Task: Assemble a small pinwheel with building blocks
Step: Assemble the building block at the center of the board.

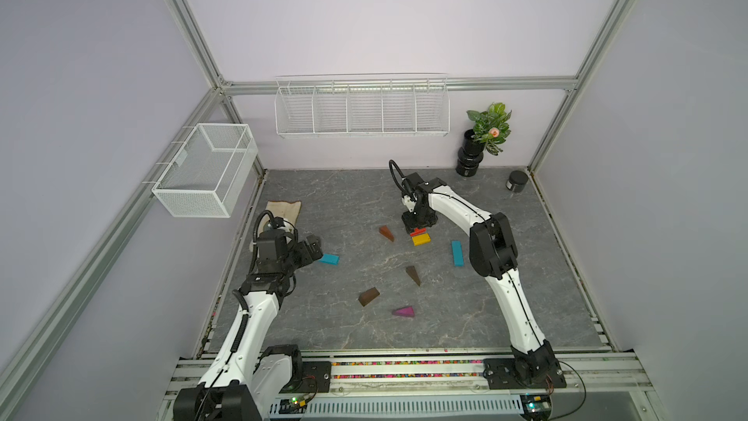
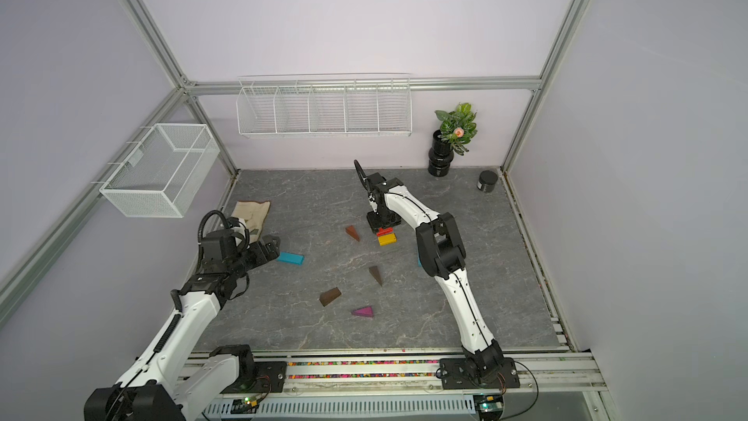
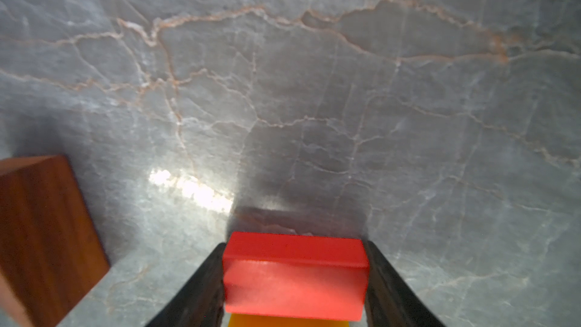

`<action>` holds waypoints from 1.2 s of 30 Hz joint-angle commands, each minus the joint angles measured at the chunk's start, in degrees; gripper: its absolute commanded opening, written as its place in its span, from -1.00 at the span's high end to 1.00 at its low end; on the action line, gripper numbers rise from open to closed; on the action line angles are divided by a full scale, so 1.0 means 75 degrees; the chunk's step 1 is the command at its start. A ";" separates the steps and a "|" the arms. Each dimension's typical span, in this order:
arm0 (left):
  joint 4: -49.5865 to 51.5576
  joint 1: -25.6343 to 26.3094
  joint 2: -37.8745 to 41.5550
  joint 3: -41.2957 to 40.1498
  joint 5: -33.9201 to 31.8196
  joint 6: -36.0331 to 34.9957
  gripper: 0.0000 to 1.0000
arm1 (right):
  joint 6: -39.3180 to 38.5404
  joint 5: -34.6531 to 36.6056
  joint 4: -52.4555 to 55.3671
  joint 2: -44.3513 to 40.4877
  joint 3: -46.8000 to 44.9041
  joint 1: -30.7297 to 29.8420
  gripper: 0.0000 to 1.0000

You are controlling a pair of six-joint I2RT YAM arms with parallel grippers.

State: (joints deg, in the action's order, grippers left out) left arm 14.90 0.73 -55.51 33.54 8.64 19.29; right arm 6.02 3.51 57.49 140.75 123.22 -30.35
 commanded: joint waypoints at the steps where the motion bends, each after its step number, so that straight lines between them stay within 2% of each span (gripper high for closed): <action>1: -0.0032 0.0030 0.0003 0.0075 -0.0025 0.0049 -0.99 | 0.0146 -0.0005 0.0214 -0.0262 -0.0349 0.0027 -0.22; 9: -0.0052 0.0040 -0.0007 0.0075 -0.0007 0.0045 -0.99 | 0.0263 -0.0078 0.0031 -0.0538 -0.0749 0.0036 -0.23; 36: -0.0064 0.0031 0.0006 0.0070 0.0019 0.0067 -0.99 | 0.0316 -0.0226 0.0004 -0.0657 -0.0925 -0.0187 -0.34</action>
State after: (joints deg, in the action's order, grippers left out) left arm 14.90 0.73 -55.51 33.54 8.67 19.29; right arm 7.53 3.38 56.12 137.49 117.62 -31.18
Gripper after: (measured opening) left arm 0.995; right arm 0.671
